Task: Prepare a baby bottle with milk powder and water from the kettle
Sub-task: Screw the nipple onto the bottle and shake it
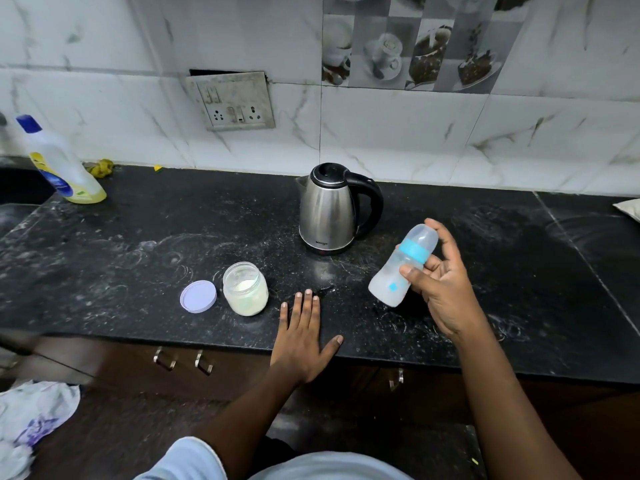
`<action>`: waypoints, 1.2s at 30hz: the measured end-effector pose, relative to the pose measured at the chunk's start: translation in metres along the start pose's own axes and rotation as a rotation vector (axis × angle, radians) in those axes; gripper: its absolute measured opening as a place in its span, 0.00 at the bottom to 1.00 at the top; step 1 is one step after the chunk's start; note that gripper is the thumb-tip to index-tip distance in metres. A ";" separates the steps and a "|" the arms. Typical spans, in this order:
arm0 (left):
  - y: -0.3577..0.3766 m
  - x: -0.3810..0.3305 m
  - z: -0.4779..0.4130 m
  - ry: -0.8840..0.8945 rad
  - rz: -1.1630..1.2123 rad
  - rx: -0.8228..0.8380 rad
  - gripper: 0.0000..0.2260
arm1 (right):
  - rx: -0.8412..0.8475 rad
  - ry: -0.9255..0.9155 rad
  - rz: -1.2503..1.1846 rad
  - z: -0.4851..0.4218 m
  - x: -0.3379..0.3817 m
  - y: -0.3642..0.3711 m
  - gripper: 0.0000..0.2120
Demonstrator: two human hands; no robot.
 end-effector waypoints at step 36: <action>-0.001 0.000 0.000 0.008 -0.013 -0.010 0.46 | 0.059 0.080 -0.015 0.012 -0.014 0.018 0.41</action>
Point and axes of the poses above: each hand's wrist, its own z-axis away from the middle knuckle, its own y-axis out of the palm, x = y × z, the point moved 4 cm from there along -z, towards the middle knuckle, and after that the axes turned 5 degrees about -x, right-handed, at the moved point
